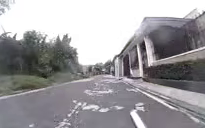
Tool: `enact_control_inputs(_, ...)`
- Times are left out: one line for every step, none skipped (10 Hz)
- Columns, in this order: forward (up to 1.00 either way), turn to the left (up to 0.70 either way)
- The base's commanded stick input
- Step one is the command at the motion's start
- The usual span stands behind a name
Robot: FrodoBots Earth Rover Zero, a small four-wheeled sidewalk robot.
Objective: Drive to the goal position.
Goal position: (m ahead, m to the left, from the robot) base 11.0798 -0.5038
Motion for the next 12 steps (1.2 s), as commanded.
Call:
enact_control_inputs(0.5,-0.23)
enact_control_inputs(0.5,-0.07)
enact_control_inputs(0.5,0.0)
enact_control_inputs(0.5,0.0)
enact_control_inputs(0.5,0.0)
enact_control_inputs(0.5,0.0)
enact_control_inputs(0.5,0.0)
enact_control_inputs(0.5,-0.05)
enact_control_inputs(0.5,-0.12)
enact_control_inputs(0.5,-0.19)
enact_control_inputs(0.5,-0.26)
enact_control_inputs(0.5,-0.32)
